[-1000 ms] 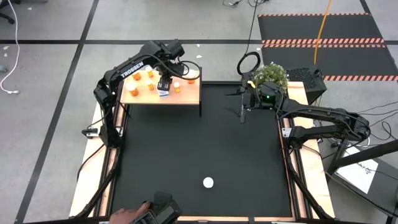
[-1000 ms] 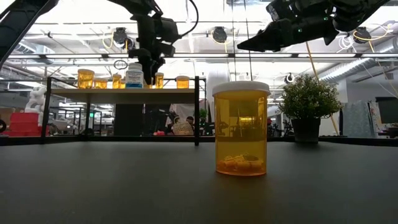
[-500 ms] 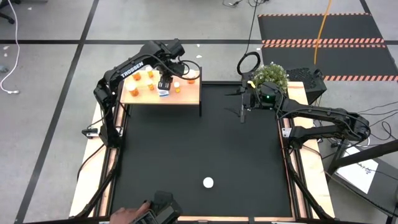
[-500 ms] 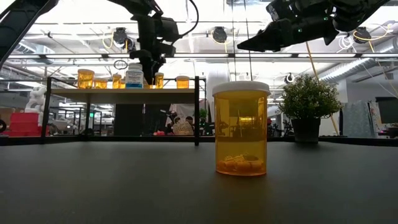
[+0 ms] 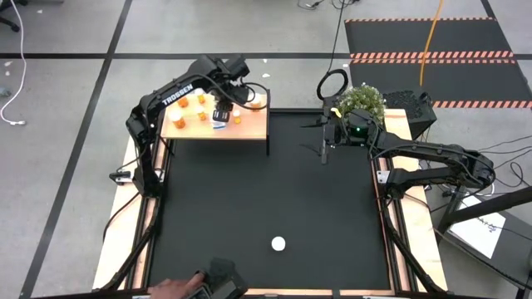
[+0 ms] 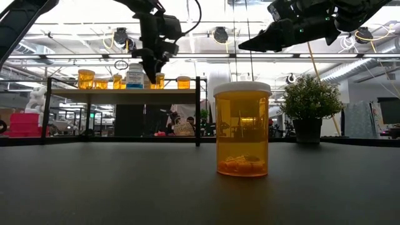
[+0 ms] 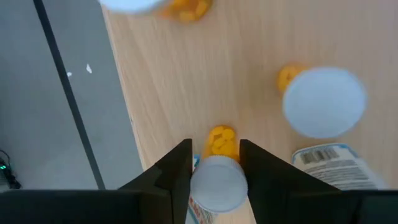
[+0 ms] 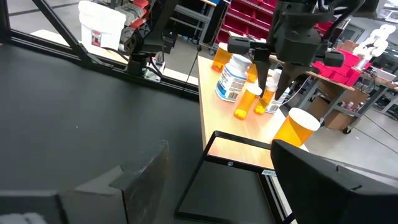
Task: Pick and place medicine bottles onto shelf by color
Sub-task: Adjust the pill bottles on the shelf
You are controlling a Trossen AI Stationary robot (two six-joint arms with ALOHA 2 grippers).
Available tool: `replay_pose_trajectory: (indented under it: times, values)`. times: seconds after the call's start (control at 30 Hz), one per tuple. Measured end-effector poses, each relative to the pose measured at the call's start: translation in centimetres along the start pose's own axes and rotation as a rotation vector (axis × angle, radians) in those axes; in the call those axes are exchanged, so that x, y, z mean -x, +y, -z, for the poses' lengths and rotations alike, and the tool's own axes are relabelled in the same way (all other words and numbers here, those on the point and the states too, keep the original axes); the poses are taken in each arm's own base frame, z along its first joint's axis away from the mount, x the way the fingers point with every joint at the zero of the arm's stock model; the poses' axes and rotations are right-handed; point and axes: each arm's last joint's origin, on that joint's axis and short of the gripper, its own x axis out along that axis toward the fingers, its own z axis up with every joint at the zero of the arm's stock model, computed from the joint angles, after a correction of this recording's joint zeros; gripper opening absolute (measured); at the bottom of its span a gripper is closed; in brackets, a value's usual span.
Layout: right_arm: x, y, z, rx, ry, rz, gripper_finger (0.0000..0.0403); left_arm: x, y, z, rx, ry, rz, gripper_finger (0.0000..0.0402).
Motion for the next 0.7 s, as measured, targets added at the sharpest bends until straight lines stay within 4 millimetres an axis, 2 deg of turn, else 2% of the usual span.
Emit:
replay_pose_trajectory:
  times: [0.2,0.7]
  values:
    - [0.0,0.0,0.0,0.000,0.000,0.000,0.0276,0.2,-0.2,-0.8,-0.021,-0.029,-0.030,0.0120]
    - [0.0,0.0,0.0,0.004,0.000,0.001,0.0276,0.3,1.0,-0.9,-0.010,-0.061,-0.124,0.0128]
